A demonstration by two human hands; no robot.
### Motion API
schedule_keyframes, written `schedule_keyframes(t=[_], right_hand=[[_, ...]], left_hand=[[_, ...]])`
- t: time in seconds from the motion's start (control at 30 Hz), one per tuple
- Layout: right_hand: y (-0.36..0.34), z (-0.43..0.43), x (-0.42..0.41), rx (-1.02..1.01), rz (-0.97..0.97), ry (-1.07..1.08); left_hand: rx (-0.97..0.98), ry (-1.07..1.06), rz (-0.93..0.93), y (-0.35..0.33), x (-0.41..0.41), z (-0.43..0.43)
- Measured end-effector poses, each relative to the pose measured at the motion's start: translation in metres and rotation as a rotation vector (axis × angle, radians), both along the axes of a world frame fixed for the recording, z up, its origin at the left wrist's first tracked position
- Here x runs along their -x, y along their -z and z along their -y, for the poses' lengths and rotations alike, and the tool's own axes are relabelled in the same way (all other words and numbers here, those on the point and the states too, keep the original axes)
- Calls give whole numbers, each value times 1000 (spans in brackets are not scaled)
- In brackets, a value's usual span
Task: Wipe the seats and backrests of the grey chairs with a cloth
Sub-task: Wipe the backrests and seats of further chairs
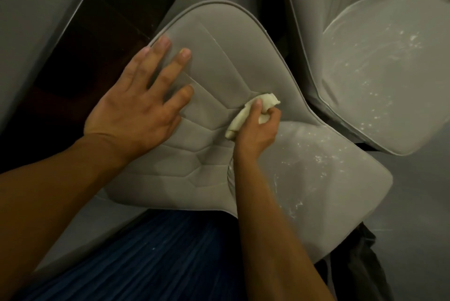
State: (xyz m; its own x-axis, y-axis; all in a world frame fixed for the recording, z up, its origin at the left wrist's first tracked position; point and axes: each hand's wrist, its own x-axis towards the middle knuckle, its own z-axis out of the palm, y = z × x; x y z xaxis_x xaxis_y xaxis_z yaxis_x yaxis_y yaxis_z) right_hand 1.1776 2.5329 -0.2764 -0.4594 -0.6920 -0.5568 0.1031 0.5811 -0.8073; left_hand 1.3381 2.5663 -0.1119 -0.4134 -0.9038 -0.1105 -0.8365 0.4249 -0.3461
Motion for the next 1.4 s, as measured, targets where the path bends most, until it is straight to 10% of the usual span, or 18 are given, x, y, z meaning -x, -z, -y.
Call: schedule_keyframes(t=[0.23, 0.47, 0.73, 0.97, 1.4], right_hand=[[-14, -21, -27, 37, 81, -166], [23, -31, -15, -476, 277, -268], [-51, 19, -7, 82, 190, 46], [-105, 8, -29, 617, 21, -312], [-61, 17, -18, 674, -194, -415]], left_hand=[[-10, -7, 13, -2, 2, 0], [3, 9, -10, 0, 1, -1], [23, 24, 6, 3, -2, 0], [69, 21, 5, 4, 1, -1], [19, -5, 13, 4, 2, 1]])
